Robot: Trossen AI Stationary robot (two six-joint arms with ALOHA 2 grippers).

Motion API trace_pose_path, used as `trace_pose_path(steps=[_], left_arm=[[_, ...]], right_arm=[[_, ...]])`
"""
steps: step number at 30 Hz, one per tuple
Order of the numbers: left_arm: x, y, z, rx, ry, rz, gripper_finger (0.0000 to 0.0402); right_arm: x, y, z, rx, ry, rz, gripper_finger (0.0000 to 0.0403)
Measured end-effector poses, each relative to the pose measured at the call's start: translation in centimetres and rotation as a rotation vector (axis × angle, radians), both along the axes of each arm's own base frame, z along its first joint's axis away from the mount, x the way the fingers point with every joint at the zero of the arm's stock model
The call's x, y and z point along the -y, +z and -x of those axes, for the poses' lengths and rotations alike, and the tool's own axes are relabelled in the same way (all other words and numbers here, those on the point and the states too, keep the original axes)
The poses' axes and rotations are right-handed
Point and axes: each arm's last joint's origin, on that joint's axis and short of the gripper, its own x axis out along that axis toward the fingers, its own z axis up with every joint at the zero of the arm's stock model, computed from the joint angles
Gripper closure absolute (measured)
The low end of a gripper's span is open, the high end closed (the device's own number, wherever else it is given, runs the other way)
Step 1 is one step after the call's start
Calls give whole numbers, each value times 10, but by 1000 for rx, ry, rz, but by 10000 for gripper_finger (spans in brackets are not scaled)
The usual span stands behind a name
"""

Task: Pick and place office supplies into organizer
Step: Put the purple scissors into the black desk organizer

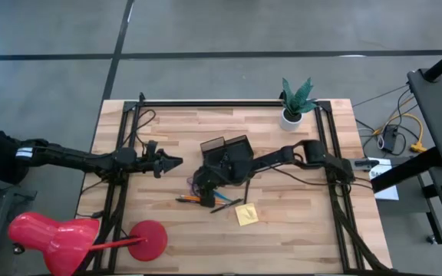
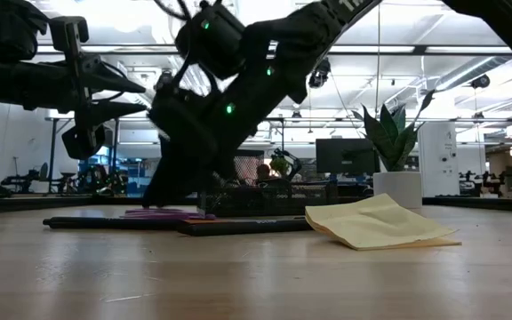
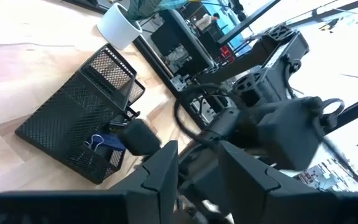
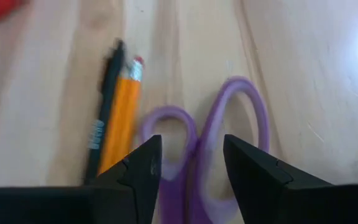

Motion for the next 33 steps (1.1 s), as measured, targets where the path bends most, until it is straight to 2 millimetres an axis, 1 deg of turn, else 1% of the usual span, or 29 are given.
trace_pose_path(steps=[1, 4, 12, 17, 20, 22, 28, 33], left_arm=[[0, 0, 0, -1, 0, 0, 302], [0, -1, 0, -4, 0, 0, 302], [0, -1, 0, -8, 0, 0, 302], [0, -1, 0, -8, 0, 0, 302], [0, -1, 0, -8, 0, 0, 302], [0, -1, 0, -8, 0, 0, 302], [0, -1, 0, -6, 0, 0, 302], [0, 1, -1, 1, 0, 0, 302]], right_arm=[[0, -5, -1, -5, -3, 0, 245], [-1, -9, -3, 0, -1, 2, 251], [-1, -10, -3, 2, 14, 89, 266], [-1, -12, 3, -76, 62, 141, 305], [-1, -14, 6, -120, 81, 119, 335], [-1, -15, 7, -138, 92, 109, 348], [-1, -12, 8, -135, 91, 108, 350], [0, 0, 10, -118, 68, 90, 350]])
